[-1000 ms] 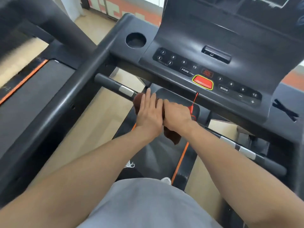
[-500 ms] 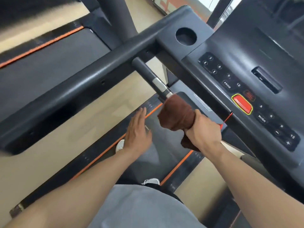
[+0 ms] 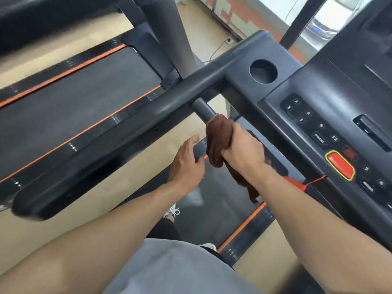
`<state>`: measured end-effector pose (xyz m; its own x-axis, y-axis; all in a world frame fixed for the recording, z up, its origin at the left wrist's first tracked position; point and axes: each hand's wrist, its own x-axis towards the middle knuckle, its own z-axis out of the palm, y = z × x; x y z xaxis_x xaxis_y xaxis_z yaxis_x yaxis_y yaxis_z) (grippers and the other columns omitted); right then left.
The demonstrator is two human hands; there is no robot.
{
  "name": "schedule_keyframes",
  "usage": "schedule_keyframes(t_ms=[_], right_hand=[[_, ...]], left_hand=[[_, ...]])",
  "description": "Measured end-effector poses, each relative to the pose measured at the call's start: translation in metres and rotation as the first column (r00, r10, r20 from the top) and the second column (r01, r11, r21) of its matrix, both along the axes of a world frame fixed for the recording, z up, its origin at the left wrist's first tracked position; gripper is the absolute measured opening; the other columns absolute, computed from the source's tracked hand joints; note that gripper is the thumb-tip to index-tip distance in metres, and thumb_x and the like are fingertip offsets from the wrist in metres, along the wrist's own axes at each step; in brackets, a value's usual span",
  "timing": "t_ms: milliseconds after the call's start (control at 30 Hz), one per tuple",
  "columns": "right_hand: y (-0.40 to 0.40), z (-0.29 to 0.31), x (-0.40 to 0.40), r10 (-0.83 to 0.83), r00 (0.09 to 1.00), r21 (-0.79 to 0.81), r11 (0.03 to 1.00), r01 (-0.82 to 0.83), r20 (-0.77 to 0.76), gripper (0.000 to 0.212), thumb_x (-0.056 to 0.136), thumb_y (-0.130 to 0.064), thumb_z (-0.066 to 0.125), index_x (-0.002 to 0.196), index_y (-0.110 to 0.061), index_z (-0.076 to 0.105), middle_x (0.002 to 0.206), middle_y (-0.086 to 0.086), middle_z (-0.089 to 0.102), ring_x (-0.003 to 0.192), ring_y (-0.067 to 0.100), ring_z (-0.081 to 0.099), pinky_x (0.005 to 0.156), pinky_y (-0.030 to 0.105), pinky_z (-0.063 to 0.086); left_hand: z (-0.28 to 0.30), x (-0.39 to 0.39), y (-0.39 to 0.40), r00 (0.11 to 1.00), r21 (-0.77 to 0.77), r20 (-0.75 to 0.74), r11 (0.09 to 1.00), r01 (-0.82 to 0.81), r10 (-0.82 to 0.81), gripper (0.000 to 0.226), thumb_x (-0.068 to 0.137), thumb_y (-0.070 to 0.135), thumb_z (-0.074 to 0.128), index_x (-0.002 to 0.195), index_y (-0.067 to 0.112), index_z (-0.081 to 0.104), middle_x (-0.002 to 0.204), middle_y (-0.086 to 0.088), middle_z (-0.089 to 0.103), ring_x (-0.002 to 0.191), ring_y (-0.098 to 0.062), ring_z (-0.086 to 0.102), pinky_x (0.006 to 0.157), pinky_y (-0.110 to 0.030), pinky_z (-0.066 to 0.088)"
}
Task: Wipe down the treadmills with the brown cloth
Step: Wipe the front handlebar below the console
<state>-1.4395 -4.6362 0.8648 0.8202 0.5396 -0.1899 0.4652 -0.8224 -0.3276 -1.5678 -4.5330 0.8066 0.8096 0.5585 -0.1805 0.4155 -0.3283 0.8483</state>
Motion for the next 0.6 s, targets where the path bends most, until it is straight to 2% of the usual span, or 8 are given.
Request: schedule_keyframes(t_ms=[67,200,267,367,433,500,533,600], right_hand=[[0.058,0.002,0.010,0.032,0.999,0.042,0.999,-0.031,-0.022,0.044,0.075,-0.029,0.057,0.119,-0.019,0.053,0.110,0.000,0.063,0.096,0.029,0.066,0.074,0.037,0.051],[0.118,0.003,0.023,-0.039,0.995,0.019,0.999,0.041,-0.089,0.052,0.086,-0.019,0.069,0.125,-0.005,0.039,0.127,0.014,0.055,0.112,0.036,0.063,0.076,0.037,0.043],[0.106,0.004,0.030,0.021,0.988,-0.015,1.000,-0.024,-0.150,0.078,0.079,-0.032,0.084,0.135,-0.007,0.034,0.132,0.012,0.054,0.117,0.036,0.062,0.081,0.037,0.044],[0.060,0.014,0.043,0.043,0.917,-0.035,0.997,-0.062,-0.398,0.125,0.068,-0.060,0.088,0.161,-0.021,0.016,0.156,0.004,0.045,0.141,0.030,0.046,0.110,0.040,0.040],[0.032,0.019,0.042,-0.100,0.852,-0.118,0.992,0.045,-0.513,0.105,0.083,-0.074,0.065,0.162,-0.021,0.021,0.158,0.004,0.045,0.143,0.027,0.045,0.112,0.035,0.035],[0.017,0.014,0.035,-0.132,0.846,-0.123,0.989,0.080,-0.516,0.062,0.097,-0.071,0.045,0.135,-0.023,0.054,0.138,0.005,0.064,0.124,0.027,0.059,0.097,0.033,0.042],[0.014,0.010,0.029,-0.119,0.882,-0.070,0.993,0.098,-0.456,0.049,0.100,-0.067,0.043,0.122,-0.027,0.059,0.123,0.003,0.070,0.115,0.027,0.063,0.089,0.034,0.044],[0.010,0.003,0.016,-0.134,0.956,0.053,0.987,0.153,-0.260,0.037,0.103,-0.057,0.047,0.121,-0.029,0.063,0.115,0.001,0.073,0.108,0.030,0.065,0.083,0.039,0.048]], left_hand=[[0.006,-0.009,0.016,1.000,0.011,0.018,1.000,-0.014,0.014,0.056,0.092,0.005,0.059,0.144,0.020,0.045,0.145,0.008,0.051,0.135,-0.010,0.044,0.113,-0.024,0.033],[0.017,-0.017,0.051,0.997,0.088,0.075,0.996,-0.026,0.020,0.051,0.092,0.002,0.058,0.138,0.021,0.050,0.139,0.009,0.055,0.129,-0.007,0.047,0.107,-0.017,0.033],[0.023,-0.010,0.066,0.992,0.092,0.119,0.994,-0.054,0.043,0.047,0.091,0.001,0.059,0.133,0.021,0.054,0.133,0.008,0.058,0.124,-0.006,0.051,0.105,-0.016,0.037],[0.033,0.014,0.074,0.982,0.097,0.187,0.995,-0.026,0.008,0.039,0.092,0.006,0.061,0.128,0.019,0.058,0.128,0.006,0.060,0.120,-0.005,0.053,0.104,-0.012,0.037],[0.039,0.035,0.072,0.964,0.181,0.245,0.982,0.057,-0.101,0.035,0.090,0.010,0.061,0.125,0.017,0.061,0.126,0.005,0.062,0.120,-0.012,0.056,0.107,-0.026,0.042],[0.045,0.059,0.069,0.940,0.191,0.291,0.973,0.125,-0.178,0.034,0.088,0.014,0.060,0.122,0.013,0.064,0.123,0.002,0.065,0.119,-0.018,0.058,0.106,-0.033,0.044],[0.047,0.071,0.069,0.935,0.191,0.291,0.970,0.148,-0.200,0.034,0.087,0.016,0.060,0.120,0.012,0.066,0.122,0.000,0.066,0.119,-0.021,0.059,0.106,-0.036,0.045],[0.047,0.094,0.071,0.945,0.233,0.198,0.949,0.211,-0.258,0.038,0.087,0.023,0.060,0.121,0.008,0.067,0.122,-0.008,0.067,0.125,-0.028,0.056,0.110,-0.042,0.042]])
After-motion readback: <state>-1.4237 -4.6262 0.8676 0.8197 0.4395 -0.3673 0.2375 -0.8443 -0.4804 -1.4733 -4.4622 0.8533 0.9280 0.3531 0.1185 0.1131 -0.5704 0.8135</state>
